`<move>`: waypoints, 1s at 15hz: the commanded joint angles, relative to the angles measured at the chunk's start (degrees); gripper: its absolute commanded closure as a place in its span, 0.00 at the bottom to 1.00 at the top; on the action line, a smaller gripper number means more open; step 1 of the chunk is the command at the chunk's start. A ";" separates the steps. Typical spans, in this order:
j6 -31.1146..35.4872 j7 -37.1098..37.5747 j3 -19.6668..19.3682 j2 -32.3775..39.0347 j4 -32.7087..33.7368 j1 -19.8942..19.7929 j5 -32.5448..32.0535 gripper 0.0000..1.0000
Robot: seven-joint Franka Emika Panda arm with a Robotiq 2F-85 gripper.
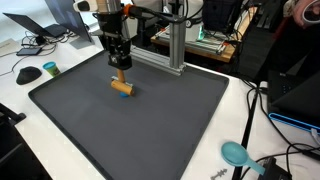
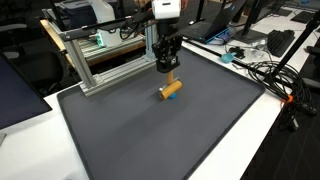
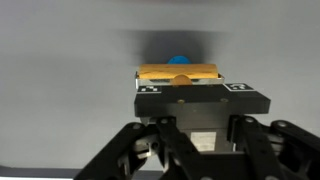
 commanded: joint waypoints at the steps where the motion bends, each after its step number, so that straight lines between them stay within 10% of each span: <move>1: 1.30 -0.10 0.07 3.57 -0.54 -0.48 -0.20 0.77; 15: 1.44 5.85 -0.93 4.74 -1.57 1.53 -6.39 0.77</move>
